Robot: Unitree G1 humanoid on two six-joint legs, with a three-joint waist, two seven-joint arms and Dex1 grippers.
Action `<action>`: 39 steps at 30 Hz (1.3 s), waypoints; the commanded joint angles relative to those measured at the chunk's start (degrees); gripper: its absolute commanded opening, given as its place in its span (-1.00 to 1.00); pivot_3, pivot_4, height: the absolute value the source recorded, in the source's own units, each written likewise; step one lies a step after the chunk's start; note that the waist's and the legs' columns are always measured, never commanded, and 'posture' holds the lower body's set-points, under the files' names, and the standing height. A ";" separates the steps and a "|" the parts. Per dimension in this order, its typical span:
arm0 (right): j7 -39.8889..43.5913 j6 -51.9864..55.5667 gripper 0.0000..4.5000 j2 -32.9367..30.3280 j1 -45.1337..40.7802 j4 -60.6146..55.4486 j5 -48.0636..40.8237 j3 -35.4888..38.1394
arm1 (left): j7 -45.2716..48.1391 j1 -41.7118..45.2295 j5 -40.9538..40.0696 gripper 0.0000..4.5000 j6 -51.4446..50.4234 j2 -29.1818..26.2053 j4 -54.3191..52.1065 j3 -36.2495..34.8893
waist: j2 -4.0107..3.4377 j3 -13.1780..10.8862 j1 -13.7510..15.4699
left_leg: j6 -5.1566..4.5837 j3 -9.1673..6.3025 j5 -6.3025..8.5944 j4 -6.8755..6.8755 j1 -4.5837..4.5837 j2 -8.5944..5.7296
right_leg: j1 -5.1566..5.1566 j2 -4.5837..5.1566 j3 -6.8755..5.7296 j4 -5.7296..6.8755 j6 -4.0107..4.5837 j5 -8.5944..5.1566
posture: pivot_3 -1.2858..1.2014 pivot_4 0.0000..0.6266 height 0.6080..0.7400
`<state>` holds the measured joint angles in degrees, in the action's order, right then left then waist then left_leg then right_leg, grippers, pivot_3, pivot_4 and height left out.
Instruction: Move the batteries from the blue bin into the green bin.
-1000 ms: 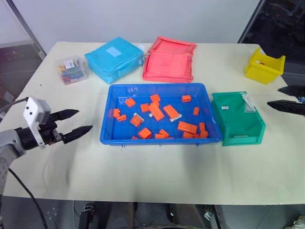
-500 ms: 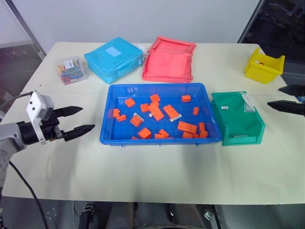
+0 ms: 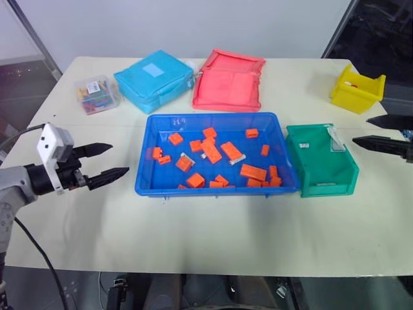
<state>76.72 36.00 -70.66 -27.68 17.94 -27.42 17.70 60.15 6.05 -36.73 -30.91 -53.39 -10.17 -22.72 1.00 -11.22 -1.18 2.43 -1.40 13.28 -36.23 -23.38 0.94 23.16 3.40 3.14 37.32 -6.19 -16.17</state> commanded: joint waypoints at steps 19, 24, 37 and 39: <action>-19.03 8.77 0.99 33.48 -19.18 -23.67 -9.22 -14.18 | -2.79 1.47 -2.19 1.00 -2.24 2.02 -5.29 -0.09 | 0.06 0.02 -1.36 | 0.00 -0.16 0.00 -0.03 -0.08 0.02 | 0.08 -0.06 -0.03 0.18 -0.01 0.00 | 0.03 -0.52 1.00; -22.84 0.83 0.99 43.72 -19.93 -18.61 -0.64 -24.40 | -4.28 -0.94 -2.97 1.00 -3.44 2.14 -8.54 -1.92 | 0.09 0.04 -1.28 | 0.00 -0.18 0.00 -0.03 -0.11 -0.01 | 0.12 -0.03 -0.04 0.22 0.00 0.00 | 0.03 -0.52 1.00; -24.53 -9.78 0.99 56.33 -23.69 -1.85 16.56 -39.39 | -5.36 -9.26 -6.67 1.00 -7.68 0.78 -17.07 -7.33 | 0.09 0.04 -1.39 | 0.02 -0.18 -0.01 -0.03 -0.09 -0.01 | 0.18 -0.03 -0.05 0.29 0.01 0.01 | 0.03 -0.52 1.00; -24.07 -10.60 0.99 57.42 -24.78 1.01 18.24 -40.31 | -5.84 -9.07 -6.71 1.00 -7.49 0.88 -17.19 -7.30 | 0.10 0.04 -1.42 | 0.03 -0.17 -0.02 -0.03 -0.06 -0.01 | 0.17 -0.04 -0.05 0.30 0.01 0.01 | 0.03 -0.52 1.00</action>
<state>52.19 26.94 -13.71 -51.01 18.33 -10.17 -22.31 54.64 -3.51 -42.84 -38.58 -51.85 -26.05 -28.17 1.09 -11.18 -2.60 2.46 -1.57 13.26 -36.26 -23.43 0.94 23.33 3.36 3.09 37.62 -6.18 -16.17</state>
